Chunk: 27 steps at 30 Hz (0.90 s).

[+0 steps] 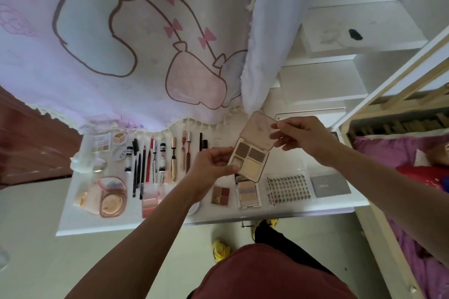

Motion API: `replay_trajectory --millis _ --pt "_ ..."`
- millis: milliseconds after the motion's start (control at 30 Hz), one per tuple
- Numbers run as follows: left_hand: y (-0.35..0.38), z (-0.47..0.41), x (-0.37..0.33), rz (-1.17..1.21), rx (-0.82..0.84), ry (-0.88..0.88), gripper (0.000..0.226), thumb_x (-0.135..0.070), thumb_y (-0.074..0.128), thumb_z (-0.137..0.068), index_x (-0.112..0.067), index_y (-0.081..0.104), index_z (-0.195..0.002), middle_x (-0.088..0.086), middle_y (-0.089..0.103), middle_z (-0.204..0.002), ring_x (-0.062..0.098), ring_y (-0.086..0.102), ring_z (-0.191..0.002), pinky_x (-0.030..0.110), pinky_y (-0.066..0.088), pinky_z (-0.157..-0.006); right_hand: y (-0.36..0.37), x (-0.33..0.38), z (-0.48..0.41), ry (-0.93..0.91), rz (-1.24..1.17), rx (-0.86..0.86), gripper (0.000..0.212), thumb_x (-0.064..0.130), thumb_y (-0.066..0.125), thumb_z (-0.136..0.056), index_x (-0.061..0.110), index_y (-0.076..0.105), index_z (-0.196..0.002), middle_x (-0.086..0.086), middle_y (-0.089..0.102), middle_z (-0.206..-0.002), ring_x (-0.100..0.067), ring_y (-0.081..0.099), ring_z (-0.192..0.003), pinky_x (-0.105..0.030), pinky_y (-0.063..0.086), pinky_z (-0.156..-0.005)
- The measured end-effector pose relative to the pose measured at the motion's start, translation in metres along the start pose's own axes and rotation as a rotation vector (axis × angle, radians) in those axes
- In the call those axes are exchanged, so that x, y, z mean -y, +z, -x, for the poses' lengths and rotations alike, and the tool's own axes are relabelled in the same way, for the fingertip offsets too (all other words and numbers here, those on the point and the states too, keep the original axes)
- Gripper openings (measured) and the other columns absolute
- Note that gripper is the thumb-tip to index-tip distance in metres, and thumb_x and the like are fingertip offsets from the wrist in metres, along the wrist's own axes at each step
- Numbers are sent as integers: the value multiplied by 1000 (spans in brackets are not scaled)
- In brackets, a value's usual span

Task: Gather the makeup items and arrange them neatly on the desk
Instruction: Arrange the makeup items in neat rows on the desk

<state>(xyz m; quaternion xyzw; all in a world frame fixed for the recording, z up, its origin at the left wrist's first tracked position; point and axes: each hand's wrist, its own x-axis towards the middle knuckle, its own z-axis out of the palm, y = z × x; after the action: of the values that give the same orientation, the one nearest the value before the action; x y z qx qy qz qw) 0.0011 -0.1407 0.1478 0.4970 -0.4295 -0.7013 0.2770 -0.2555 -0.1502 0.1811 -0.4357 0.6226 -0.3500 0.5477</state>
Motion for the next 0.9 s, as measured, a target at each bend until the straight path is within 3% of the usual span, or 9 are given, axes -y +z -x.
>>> replay_trajectory --millis 200,300,433,533,633,767,833,900 --pt "16 -47 4 -17 -38 -75 24 2 64 -87 -16 66 -103 5 75 -97 21 70 -94 35 56 -88 -11 -10 -39 -52 118 -81 16 13 57 -98 7 71 -105 -12 74 -89 -18 70 -71 -28 57 -66" --pt "21 -78 8 -110 -95 -133 26 -6 69 -86 -14 67 -111 6 73 -105 29 66 -104 43 52 -96 -12 -12 -63 -127 247 -67 13 14 58 -97 15 70 -101 -10 73 -89 -20 71 -75 -28 56 -65" --pt "30 -110 16 -184 -72 -208 20 -11 68 -86 -16 67 -106 2 72 -101 21 64 -97 29 51 -81 -13 -22 -89 -230 460 -28 13 18 59 -96 19 72 -101 -7 73 -84 -19 71 -75 -28 56 -69" --pt "35 -123 21 -238 -91 -262 41 -12 66 -88 -11 56 -127 4 65 -112 22 59 -108 35 48 -96 -15 -31 -99 -291 596 -3 18 19 59 -97 11 73 -105 0 70 -78 -18 67 -74 -29 51 -72" --pt "35 -131 31 -312 -138 -301 44 -7 58 -92 -7 50 -136 4 59 -115 16 57 -99 27 49 -84 -14 -44 -107 -284 691 35 22 21 56 -98 11 73 -107 2 69 -81 -16 62 -74 -26 45 -74" --pt "31 -134 41 -369 -255 -334 32 -6 55 -92 -9 60 -123 8 63 -114 17 59 -93 28 51 -78 -7 -66 -115 -223 761 85 25 23 51 -100 11 71 -109 -6 72 -92 -21 63 -83 -31 47 -76" --pt "29 -133 43 -407 -294 -336 23 -8 56 -92 -10 65 -113 5 66 -103 15 61 -87 28 52 -73 -1 -77 -118 -200 767 100 26 22 49 -101 10 70 -109 -8 72 -93 -24 64 -84 -30 45 -74" --pt "26 -130 41 -429 -313 -324 14 -8 58 -90 -12 69 -99 4 67 -92 20 64 -85 40 57 -80 4 -85 -123 -185 773 102 25 21 47 -102 10 69 -106 -11 72 -91 -28 65 -82 -29 42 -70"
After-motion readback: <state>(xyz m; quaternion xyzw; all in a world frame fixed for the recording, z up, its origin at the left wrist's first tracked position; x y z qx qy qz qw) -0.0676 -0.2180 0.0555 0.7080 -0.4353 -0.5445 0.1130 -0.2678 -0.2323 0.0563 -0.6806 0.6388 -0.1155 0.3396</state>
